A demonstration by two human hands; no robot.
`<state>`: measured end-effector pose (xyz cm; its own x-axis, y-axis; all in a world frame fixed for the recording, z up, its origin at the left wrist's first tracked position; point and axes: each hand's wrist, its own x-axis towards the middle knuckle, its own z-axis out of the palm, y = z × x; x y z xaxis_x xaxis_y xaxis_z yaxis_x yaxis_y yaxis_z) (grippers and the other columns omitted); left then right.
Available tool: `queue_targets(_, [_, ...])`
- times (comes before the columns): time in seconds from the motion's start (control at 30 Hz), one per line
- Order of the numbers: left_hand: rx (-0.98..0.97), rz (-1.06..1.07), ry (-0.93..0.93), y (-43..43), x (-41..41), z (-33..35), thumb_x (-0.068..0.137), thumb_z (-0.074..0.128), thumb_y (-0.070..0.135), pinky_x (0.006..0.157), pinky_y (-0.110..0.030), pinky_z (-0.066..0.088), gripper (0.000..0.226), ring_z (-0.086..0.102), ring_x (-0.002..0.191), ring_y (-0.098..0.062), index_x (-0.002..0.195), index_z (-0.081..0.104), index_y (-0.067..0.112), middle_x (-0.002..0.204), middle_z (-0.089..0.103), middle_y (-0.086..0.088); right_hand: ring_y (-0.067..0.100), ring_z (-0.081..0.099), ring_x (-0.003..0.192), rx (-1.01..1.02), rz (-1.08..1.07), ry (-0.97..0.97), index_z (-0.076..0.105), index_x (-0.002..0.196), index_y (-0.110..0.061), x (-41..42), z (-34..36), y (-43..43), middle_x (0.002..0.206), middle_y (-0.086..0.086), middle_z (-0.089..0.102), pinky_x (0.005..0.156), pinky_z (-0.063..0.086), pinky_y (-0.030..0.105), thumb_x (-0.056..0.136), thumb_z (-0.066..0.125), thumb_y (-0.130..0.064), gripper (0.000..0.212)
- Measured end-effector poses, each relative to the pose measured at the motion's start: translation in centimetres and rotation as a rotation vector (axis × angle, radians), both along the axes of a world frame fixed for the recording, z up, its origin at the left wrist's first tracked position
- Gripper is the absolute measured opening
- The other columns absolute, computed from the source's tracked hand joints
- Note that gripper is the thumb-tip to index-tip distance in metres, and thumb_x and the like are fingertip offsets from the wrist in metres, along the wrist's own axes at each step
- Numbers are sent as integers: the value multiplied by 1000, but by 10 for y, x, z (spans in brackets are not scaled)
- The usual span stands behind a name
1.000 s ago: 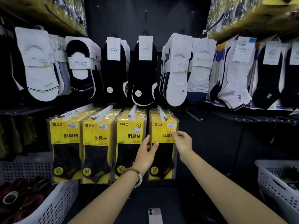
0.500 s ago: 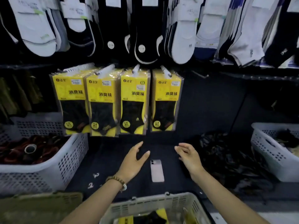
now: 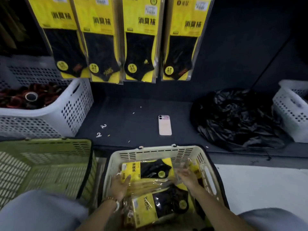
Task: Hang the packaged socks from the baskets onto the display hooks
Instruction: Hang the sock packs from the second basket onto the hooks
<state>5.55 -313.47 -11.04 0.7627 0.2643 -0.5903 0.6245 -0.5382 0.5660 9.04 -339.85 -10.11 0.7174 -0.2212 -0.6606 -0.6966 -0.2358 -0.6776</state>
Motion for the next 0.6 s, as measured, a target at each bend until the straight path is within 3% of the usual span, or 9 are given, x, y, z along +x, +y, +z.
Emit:
queue_targets(0.1, [-18, 19, 60, -1, 5, -11, 98, 36, 47, 101, -39, 40, 61, 52, 119, -34, 131, 46, -3, 131, 53, -22, 28, 56, 114, -2, 37, 2, 63, 114, -3, 8, -11, 11, 120, 11, 62, 93, 43, 33, 88, 66, -30, 37])
queue_targets(0.17, [-46, 59, 66, -6, 5, -14, 98, 36, 45, 100, -40, 42, 59, 56, 114, -34, 129, 47, -4, 124, 57, -23, 27, 55, 110, -25, 95, 1, 59, 94, -16, 11, -17, 20, 109, 10, 58, 84, 41, 31, 90, 63, -34, 19])
queue_targets(0.27, [-76, 121, 55, -7, 8, -18, 100, 37, 38, 93, -40, 44, 48, 57, 110, -35, 128, 48, 1, 121, 59, -23, 20, 50, 99, -32, 88, -1, 52, 81, -22, 18, -31, 26, 95, 3, 51, 69, 36, 25, 92, 60, -31, 17])
queue_targets(0.33, [-118, 191, 23, -4, 11, -21, 100, 43, 28, 86, -38, 49, 31, 62, 98, -35, 100, 60, 2, 99, 65, -20, 26, 55, 105, -33, 67, 19, 62, 104, -9, 23, -38, 26, 108, 10, 59, 74, 36, 25, 92, 60, -29, 23])
queue_targets(0.43, [-187, 281, 30, -2, 16, -21, 94, 52, 9, 61, -17, 47, 28, 57, 75, -19, 67, 58, 12, 70, 58, -4, 31, 54, 115, -38, -11, 31, 56, 126, -5, 29, -41, 23, 126, 14, 59, 81, 39, 30, 89, 65, -25, 43])
queue_targets(0.47, [-206, 285, 30, -3, 17, -21, 93, 54, 7, 60, -14, 43, 27, 54, 74, -15, 67, 58, 15, 70, 57, -1, 32, 52, 119, -29, -36, 48, 53, 130, -6, 30, -41, 22, 131, 14, 56, 86, 40, 33, 88, 67, -25, 48])
queue_targets(0.53, [-211, 246, 51, -5, 17, -22, 93, 55, 10, 71, -17, 42, 21, 54, 80, -14, 73, 61, 14, 73, 58, 0, 34, 47, 125, 33, -89, 91, 47, 137, -5, 32, -41, 17, 138, 15, 49, 97, 40, 38, 87, 69, -22, 57])
queue_targets(0.6, [-180, 225, 43, -4, 13, -23, 93, 56, 16, 72, -23, 43, 19, 58, 81, -18, 78, 65, 10, 76, 62, -4, 34, 54, 116, 135, -120, 140, 50, 132, -5, 30, -38, 12, 136, 16, 50, 98, 44, 42, 84, 71, -18, 55])
